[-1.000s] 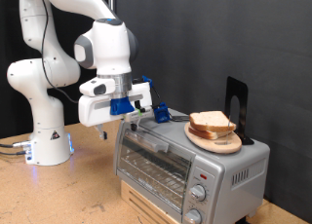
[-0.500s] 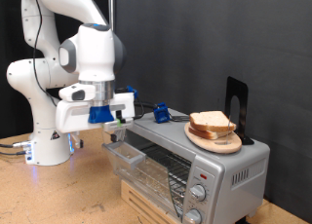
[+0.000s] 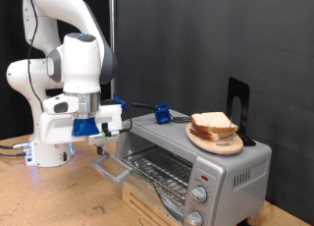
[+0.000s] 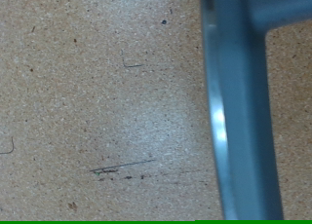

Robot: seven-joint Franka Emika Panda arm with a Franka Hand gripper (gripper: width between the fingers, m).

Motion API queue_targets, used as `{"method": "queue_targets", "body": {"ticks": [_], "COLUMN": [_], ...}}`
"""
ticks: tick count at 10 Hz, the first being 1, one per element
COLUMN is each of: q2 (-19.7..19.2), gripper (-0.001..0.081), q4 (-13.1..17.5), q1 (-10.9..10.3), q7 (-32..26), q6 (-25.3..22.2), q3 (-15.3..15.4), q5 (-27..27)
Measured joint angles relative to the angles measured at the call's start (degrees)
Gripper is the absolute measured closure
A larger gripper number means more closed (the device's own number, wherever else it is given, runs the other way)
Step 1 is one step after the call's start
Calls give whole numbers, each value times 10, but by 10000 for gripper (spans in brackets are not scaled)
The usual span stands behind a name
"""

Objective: Make a piece of toast with the oven

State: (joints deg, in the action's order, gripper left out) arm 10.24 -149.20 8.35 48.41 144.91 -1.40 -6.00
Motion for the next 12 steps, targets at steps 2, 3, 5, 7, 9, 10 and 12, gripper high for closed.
{"method": "queue_targets", "body": {"ticks": [2,3,5,7,9,10,12], "q2": [-13,-21,-40,-66,-99,-114,-142], "gripper": [-3,-3,-3,-3,-3,-3,-3], "q4": [2,3,7,19,37,43,50], "q1": [8,12,19,27,31,33,33], "q7": [0,0,7,32,52,57,78], "q6": [8,14,25,33,35,38,53], "q3": [-4,-7,-11,-13,-17,-19,-27], "q5": [-5,-9,-24,-42,-60,-70,-95]}}
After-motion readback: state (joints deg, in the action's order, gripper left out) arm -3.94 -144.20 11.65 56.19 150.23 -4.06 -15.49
